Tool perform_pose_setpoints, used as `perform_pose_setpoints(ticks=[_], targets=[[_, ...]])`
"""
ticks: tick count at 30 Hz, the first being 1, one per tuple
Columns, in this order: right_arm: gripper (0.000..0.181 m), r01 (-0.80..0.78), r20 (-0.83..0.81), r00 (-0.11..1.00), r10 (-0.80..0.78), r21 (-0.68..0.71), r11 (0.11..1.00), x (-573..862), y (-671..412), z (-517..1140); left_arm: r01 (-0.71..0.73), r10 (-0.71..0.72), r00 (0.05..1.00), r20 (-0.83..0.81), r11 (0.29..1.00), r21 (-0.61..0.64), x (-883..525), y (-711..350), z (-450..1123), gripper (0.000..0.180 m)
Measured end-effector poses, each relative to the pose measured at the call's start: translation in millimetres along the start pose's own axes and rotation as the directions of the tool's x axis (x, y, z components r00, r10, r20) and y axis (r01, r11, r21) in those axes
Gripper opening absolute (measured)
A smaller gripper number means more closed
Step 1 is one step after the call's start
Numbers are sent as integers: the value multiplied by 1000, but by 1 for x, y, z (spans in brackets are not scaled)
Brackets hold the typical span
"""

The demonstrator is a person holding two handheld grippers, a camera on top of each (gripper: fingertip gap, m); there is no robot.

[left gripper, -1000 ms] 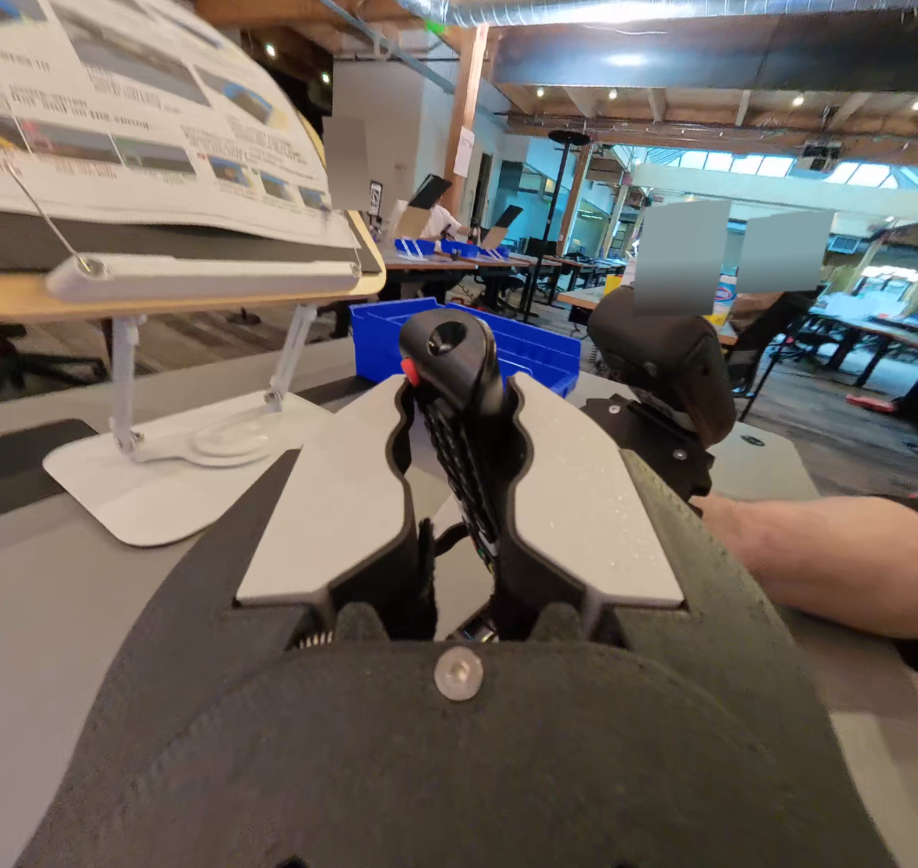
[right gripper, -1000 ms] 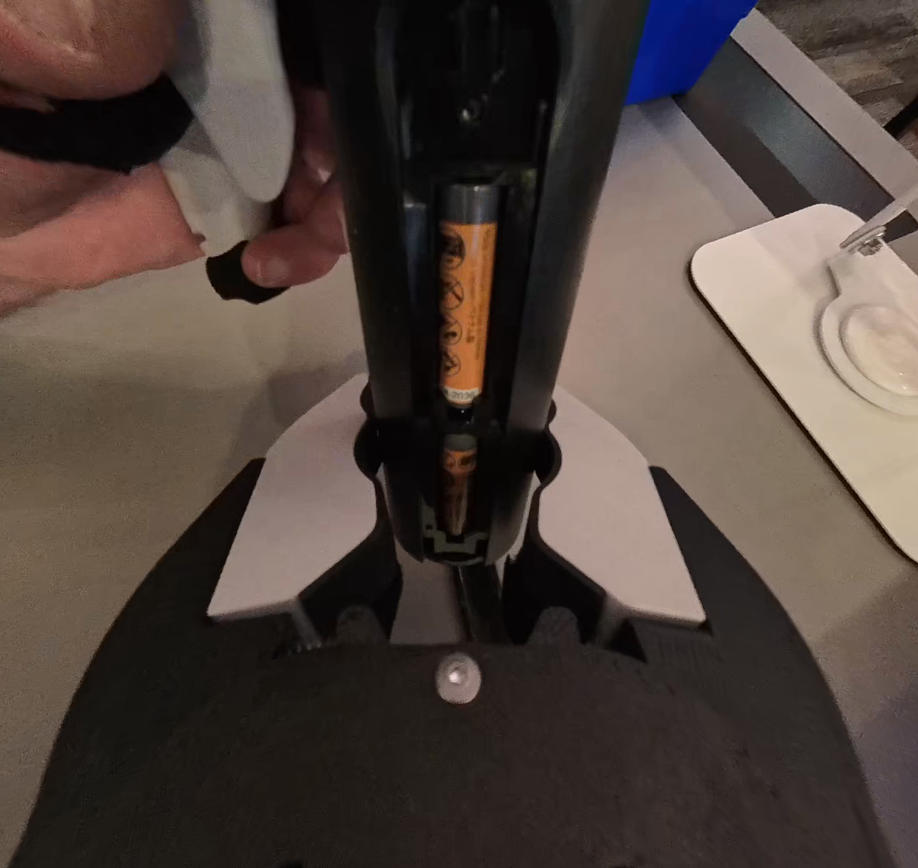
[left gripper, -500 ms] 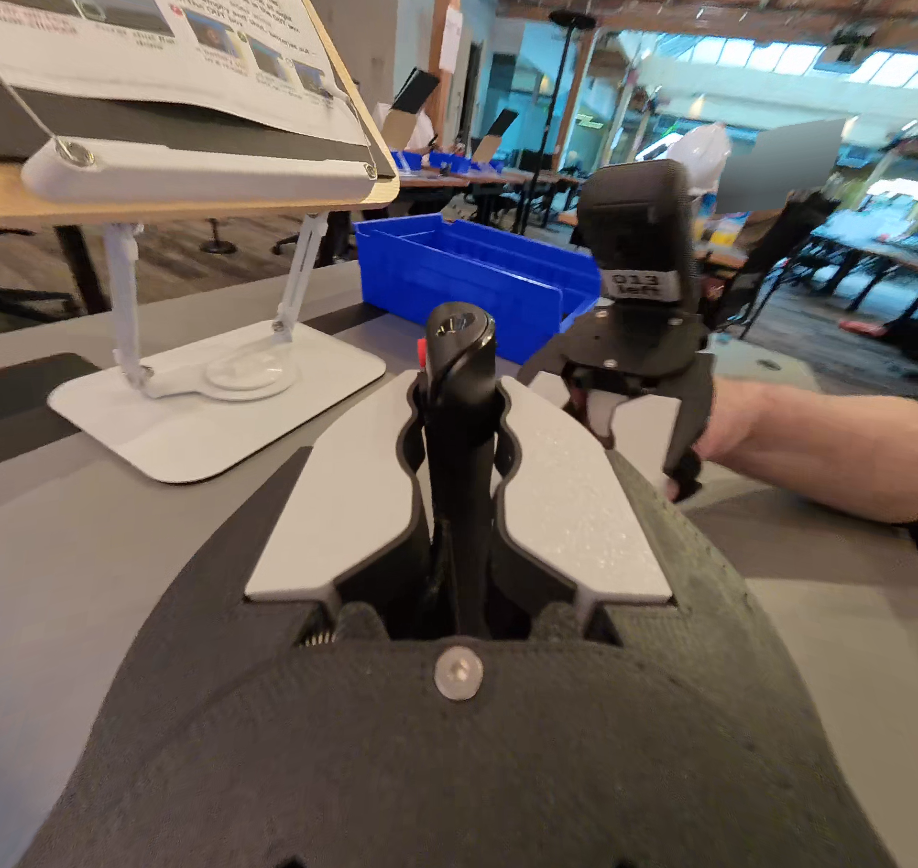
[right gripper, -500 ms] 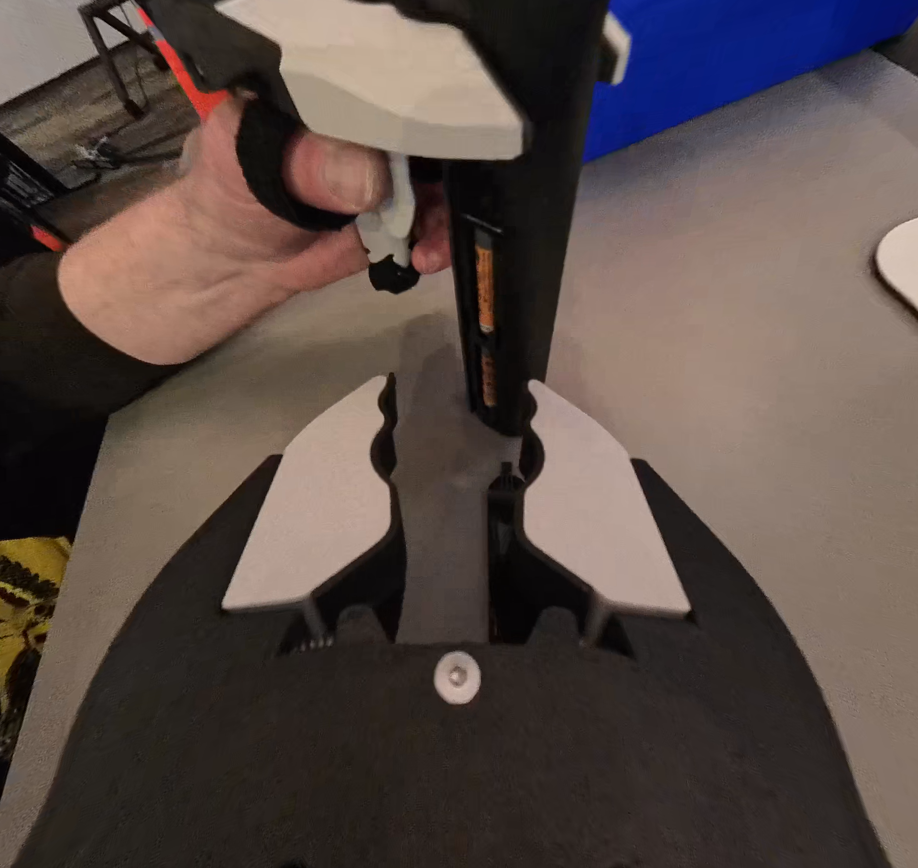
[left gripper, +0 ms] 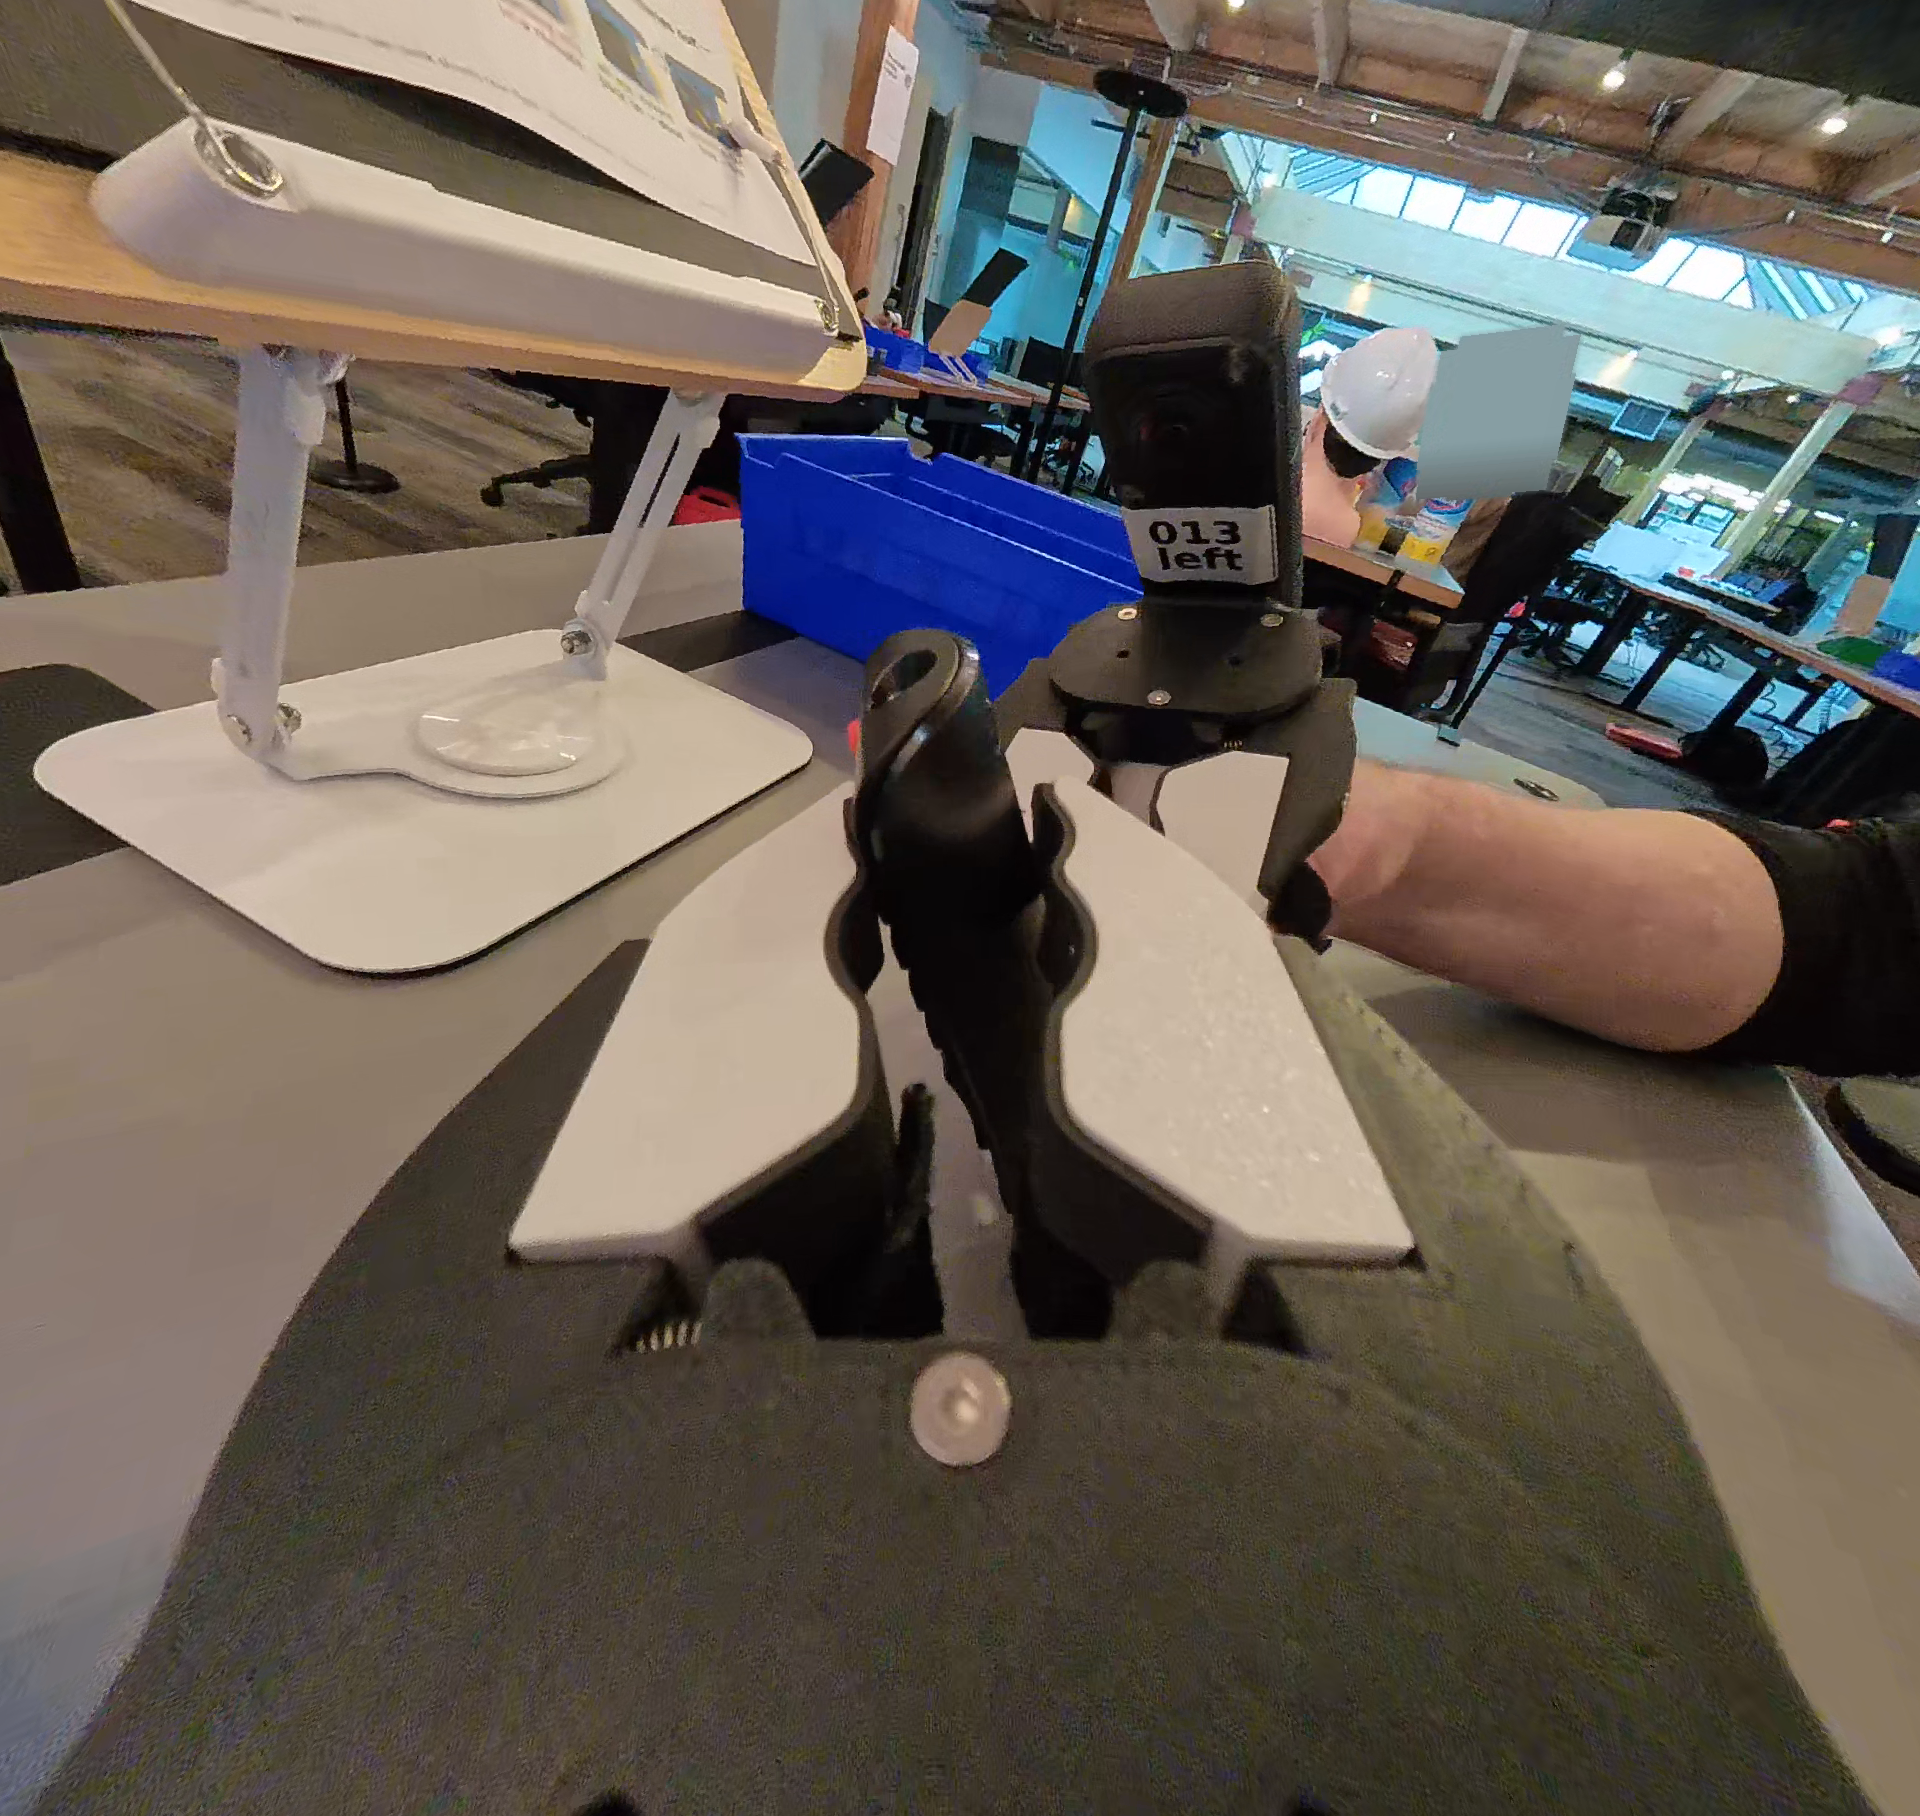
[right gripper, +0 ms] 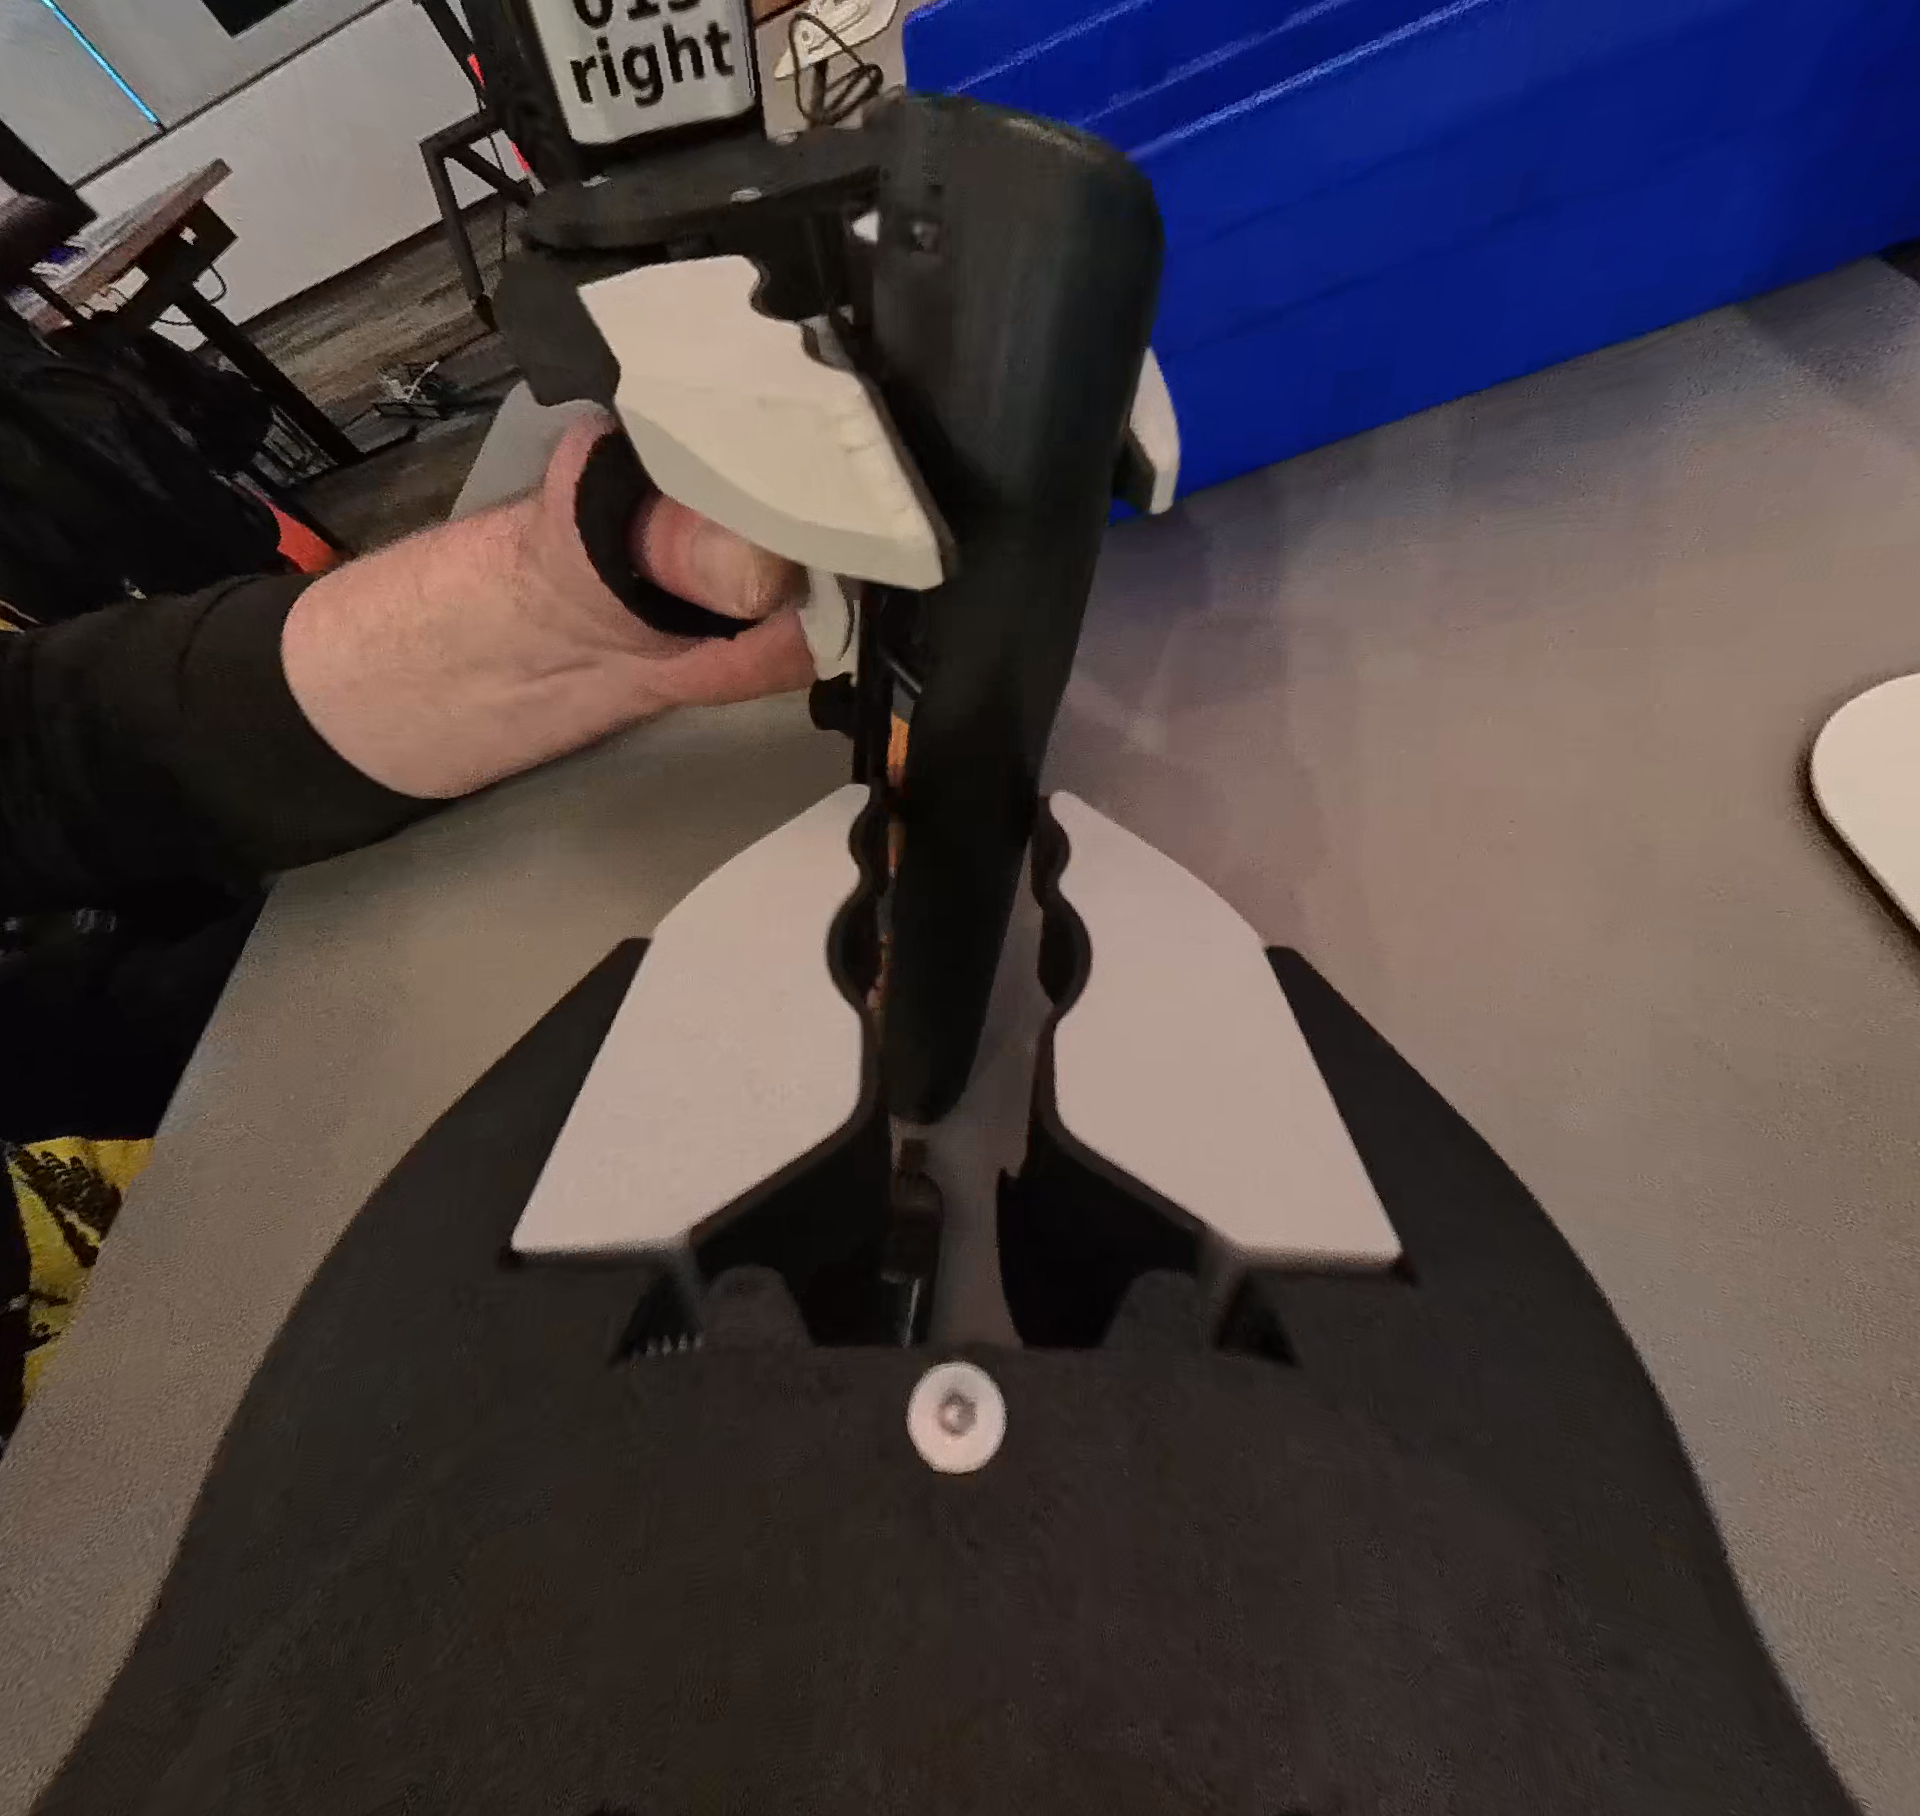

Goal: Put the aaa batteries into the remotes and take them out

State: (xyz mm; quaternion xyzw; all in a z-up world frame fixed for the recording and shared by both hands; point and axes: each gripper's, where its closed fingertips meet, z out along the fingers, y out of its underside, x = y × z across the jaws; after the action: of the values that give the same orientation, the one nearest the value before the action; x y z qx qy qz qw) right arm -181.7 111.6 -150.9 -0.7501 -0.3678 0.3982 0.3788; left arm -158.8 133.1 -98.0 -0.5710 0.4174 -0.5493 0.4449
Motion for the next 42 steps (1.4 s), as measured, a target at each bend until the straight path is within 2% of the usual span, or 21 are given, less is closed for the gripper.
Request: perform_pose_setpoints(ticks=[6, 11, 13, 16, 19, 20, 25, 32, 41, 42], targets=[[29, 34, -108, 993, -41, -70, 997, 5, 4, 3, 63, -64, 997, 35, 998, 25, -9, 2, 1, 27], [29, 4, -65, 998, -10, -101, 995, 3, 16, 4, 67, -68, 996, 55, 998, 20, -11, 2, 1, 27], [28, -26, -44, 999, 22, -101, 995, 2, 16, 3, 21, -22, 997, 69, 1000, 15, -7, 0, 3, 27], [27, 4, -88, 996, -16, -139, 990, 5, 14, 2, 13, -15, 997, 70, 999, 33, -7, -2, 3, 27], [28, -38, -114, 993, 26, -111, 993, 3, 7, -1, -57, 56, 996, 74, 998, 12, -2, -4, 4, 27], [27, -38, -127, 992, 27, -80, 996, 4, 3, -3, -56, 54, 996, 77, 998, 15, -2, -5, 4, 27], [27, -33, -164, 986, 12, -127, 991, 7, 3, -2, -33, 31, 995, 91, 999, 18, -5, -5, 4, 27], [27, -57, -166, 986, 6, -302, 952, 12, 10, 0, 28, -33, 989, 143, 999, 36, -13, -4, 4, 26], [28, -69, -198, 980, -23, -446, 892, 13, 14, -1, -5, -2, 985, 174, 999, 39, -10, -9, 4, 25], [28, -50, -227, 972, -64, -462, 885, 13, 14, -2, -2, -5, 986, 165, 999, 42, -10, -9, 4, 25]])
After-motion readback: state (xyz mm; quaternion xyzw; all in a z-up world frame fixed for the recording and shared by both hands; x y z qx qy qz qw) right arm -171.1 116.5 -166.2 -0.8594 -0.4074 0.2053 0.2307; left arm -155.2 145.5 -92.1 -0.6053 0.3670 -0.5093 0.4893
